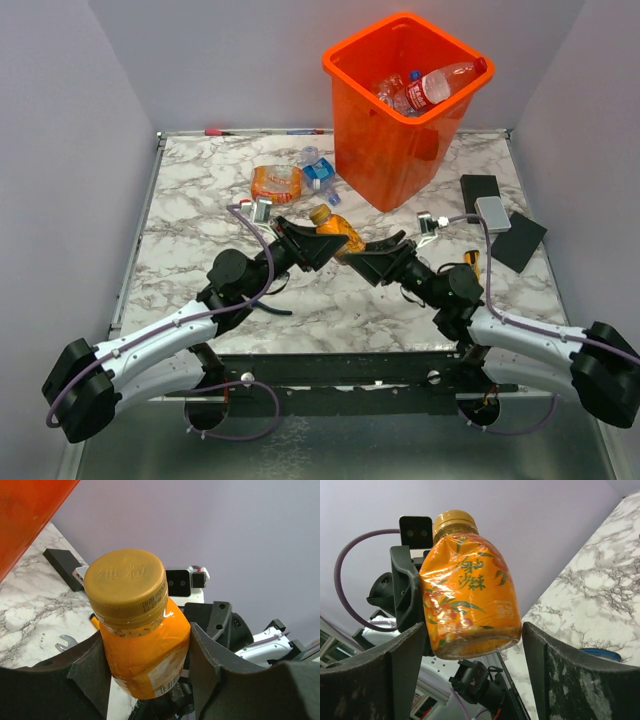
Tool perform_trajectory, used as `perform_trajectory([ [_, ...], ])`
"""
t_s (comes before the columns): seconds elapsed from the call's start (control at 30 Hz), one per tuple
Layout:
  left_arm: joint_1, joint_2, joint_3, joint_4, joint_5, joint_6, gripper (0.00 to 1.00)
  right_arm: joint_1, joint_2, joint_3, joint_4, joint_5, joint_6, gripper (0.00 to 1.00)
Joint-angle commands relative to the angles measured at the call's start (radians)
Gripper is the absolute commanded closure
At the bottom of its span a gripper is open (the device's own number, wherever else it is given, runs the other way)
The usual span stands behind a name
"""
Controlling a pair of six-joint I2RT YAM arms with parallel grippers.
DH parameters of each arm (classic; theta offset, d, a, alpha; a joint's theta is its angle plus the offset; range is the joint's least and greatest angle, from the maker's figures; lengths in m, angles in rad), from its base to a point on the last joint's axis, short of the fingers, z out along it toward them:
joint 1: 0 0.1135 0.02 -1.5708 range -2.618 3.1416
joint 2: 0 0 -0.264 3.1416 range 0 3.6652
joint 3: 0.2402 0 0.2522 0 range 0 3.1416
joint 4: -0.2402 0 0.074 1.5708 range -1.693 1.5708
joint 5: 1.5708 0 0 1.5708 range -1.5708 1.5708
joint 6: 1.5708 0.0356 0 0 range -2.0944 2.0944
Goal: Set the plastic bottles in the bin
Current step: Place the plastic bottle in the trash bin.
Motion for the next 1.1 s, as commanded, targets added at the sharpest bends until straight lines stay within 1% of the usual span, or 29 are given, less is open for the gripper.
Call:
perform_trajectory([
  [0.0,-0.007,-0.037,0.003,0.019,-0.049,0.077,0.79,0.010,-0.154,0.101,-0.423,-0.012,-0.067,0.16],
  [0.1,-0.007,-0.050,0.038,-0.068,-0.064,0.150,0.83,0.010,-0.292,0.171,-0.753,0.017,-0.140,0.09],
  [0.17,-0.006,-0.049,0.077,-0.143,-0.061,0.212,0.86,0.010,-0.360,0.232,-0.980,0.064,-0.181,0.01],
  [0.27,-0.005,-0.037,0.153,-0.275,-0.039,0.336,0.96,0.010,-0.394,0.362,-1.345,0.189,-0.239,0.00],
  [0.3,-0.005,-0.033,0.172,-0.312,-0.029,0.377,1.00,0.010,-0.396,0.403,-1.437,0.232,-0.256,0.00],
  [0.33,-0.004,-0.028,0.189,-0.344,-0.017,0.417,1.00,0.010,-0.400,0.443,-1.520,0.275,-0.266,0.00],
  [0.4,-0.004,-0.015,0.214,-0.391,0.020,0.486,1.00,0.010,-0.423,0.506,-1.620,0.354,-0.262,0.00],
  [0.43,-0.004,-0.005,0.225,-0.414,0.049,0.514,1.00,0.010,-0.447,0.521,-1.634,0.384,-0.260,0.00],
  [0.5,-0.005,0.017,0.248,-0.458,0.129,0.565,1.00,0.010,-0.527,0.514,-1.592,0.411,-0.283,0.00],
  [0.53,-0.004,0.030,0.260,-0.483,0.200,0.586,1.00,0.010,-0.566,0.501,-1.549,0.400,-0.315,0.00],
  [0.6,-0.007,0.051,0.278,-0.527,0.296,0.615,1.00,0.010,-0.603,0.526,-1.503,0.315,-0.417,0.00],
  [0.67,-0.009,0.064,0.290,-0.581,0.353,0.646,1.00,0.010,-0.567,0.594,-1.544,0.257,-0.483,0.00],
  [0.73,-0.011,0.063,0.285,-0.613,0.382,0.679,1.00,0.010,-0.482,0.672,-1.598,0.188,-0.527,0.00],
  [0.8,-0.011,0.054,0.271,-0.622,0.430,0.705,1.00,0.010,-0.385,0.725,-1.627,0.157,-0.534,0.00],
  [0.87,-0.011,0.045,0.258,-0.625,0.468,0.724,1.00,0.010,-0.337,0.734,-1.601,0.130,-0.538,0.00],
  [0.9,-0.013,0.040,0.251,-0.630,0.475,0.732,1.00,0.010,-0.325,0.727,-1.573,0.093,-0.536,0.00],
  [1.07,-0.012,0.007,0.226,-0.697,0.469,0.783,1.00,0.011,-0.265,0.690,-1.431,-0.050,-0.519,0.02],
])
